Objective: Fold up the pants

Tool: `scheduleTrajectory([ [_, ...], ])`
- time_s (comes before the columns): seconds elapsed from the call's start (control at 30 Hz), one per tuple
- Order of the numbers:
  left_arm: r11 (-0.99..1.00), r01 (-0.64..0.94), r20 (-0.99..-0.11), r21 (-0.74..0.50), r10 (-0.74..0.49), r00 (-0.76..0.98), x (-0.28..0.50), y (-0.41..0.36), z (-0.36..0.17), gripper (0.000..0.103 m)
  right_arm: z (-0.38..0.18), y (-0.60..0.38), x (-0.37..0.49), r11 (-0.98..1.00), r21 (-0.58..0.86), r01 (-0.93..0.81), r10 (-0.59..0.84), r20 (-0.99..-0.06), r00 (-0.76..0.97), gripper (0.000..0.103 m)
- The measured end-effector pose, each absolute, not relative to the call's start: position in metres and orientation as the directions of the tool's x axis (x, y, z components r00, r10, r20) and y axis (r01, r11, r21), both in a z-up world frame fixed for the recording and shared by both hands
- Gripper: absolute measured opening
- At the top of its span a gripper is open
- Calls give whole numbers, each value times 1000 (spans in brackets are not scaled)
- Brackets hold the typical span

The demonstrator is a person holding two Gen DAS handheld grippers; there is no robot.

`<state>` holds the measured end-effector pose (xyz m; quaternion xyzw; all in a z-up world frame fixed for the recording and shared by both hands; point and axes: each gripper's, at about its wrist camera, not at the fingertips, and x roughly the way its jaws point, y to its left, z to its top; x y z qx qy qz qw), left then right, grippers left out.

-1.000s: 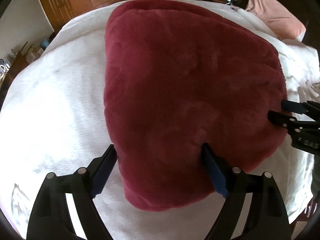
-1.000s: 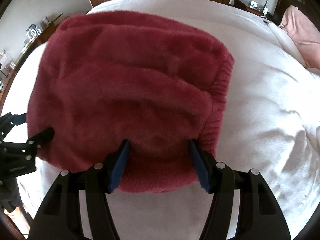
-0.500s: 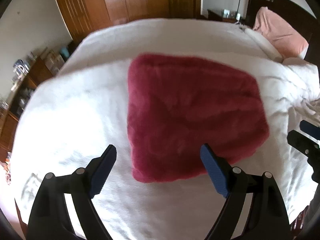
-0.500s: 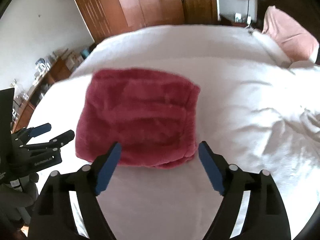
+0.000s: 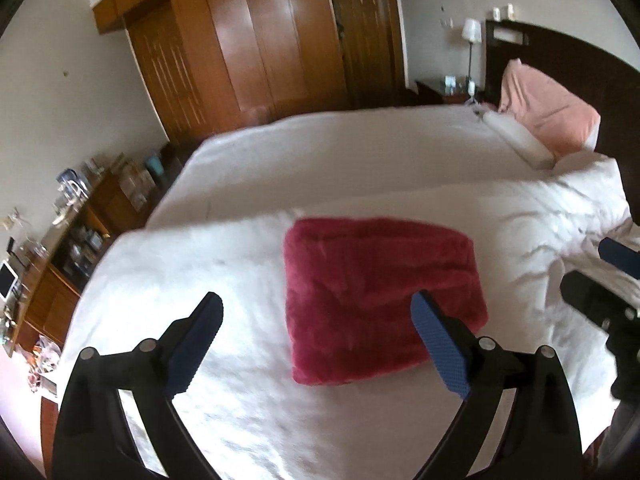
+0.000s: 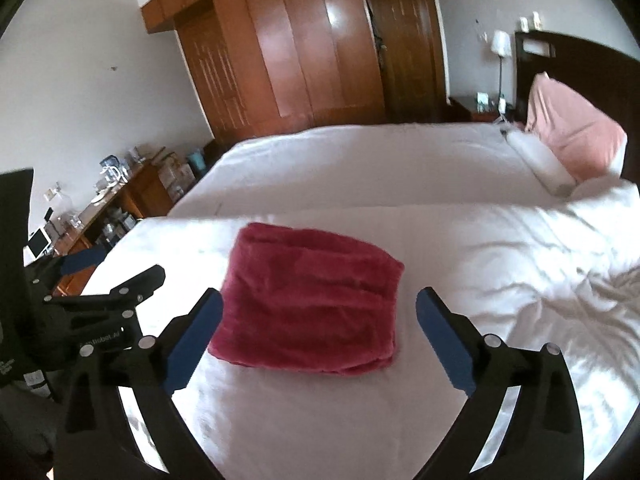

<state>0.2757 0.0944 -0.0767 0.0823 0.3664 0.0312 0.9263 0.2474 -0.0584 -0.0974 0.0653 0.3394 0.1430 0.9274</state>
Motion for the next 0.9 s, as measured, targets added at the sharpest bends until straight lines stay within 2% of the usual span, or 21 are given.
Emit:
scheduleTrajectory([
  [0.17, 984, -59, -618, 168, 152, 771, 261, 98, -47, 98, -76, -55, 234, 947, 194, -256, 321, -577, 751, 100],
  [0.33, 968, -144, -591, 204, 240, 770, 251, 101, -28, 98, -62, -52, 225, 942, 187, -280, 336, -558, 759, 100],
  [0.5, 969, -163, -562, 187, 242, 791, 239, 103, -16, 98, -48, -47, 215, 943, 143, -300, 329, -537, 777, 100],
  [0.9, 977, -181, -610, 112, 212, 764, 231, 109, -11, 98, -37, -38, 204, 942, 64, -329, 311, -529, 790, 100],
])
